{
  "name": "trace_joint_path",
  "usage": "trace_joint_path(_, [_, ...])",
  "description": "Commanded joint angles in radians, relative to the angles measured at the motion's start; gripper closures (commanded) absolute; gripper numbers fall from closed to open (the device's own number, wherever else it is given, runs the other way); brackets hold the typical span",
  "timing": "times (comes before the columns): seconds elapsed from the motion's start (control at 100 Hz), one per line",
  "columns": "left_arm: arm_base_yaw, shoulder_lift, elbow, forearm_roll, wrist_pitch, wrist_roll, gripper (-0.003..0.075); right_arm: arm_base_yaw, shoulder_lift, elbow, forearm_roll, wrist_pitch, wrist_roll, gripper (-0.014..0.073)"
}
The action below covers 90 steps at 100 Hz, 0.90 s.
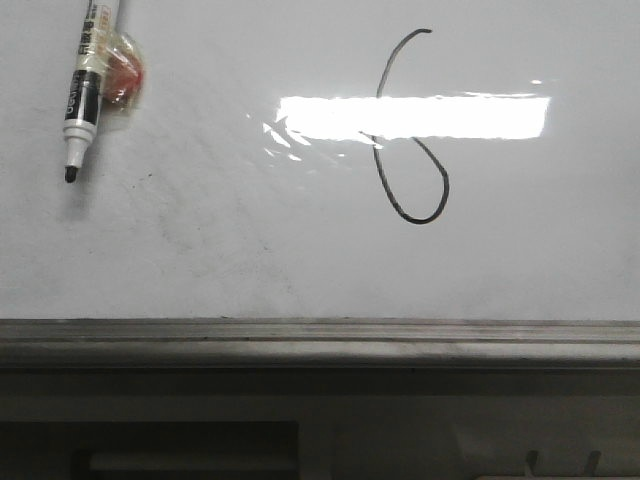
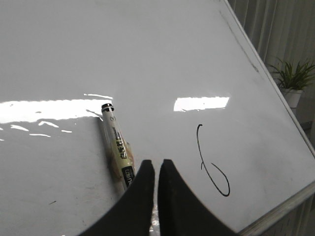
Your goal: Write number 6 on whiteboard
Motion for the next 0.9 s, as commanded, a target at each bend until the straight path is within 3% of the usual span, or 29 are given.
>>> trace_joint_path(0.0, [0.003,-0.009,-0.024,0.006,-0.008,0.004,0.0740,-0.004,-0.009,-0.016,0.039,-0.087,-0.011,0.0659])
trace_joint_path(0.27, [0.003,-0.010,-0.024,-0.087,-0.008,0.004,0.0740,-0.004,-0.009,-0.014,0.042,-0.084,-0.011,0.0659])
trace_joint_path(0.89, [0.003,-0.010,-0.024,-0.088,-0.008,0.004,0.0740,-0.004,-0.009,-0.014,0.042,-0.084,-0.011,0.0659])
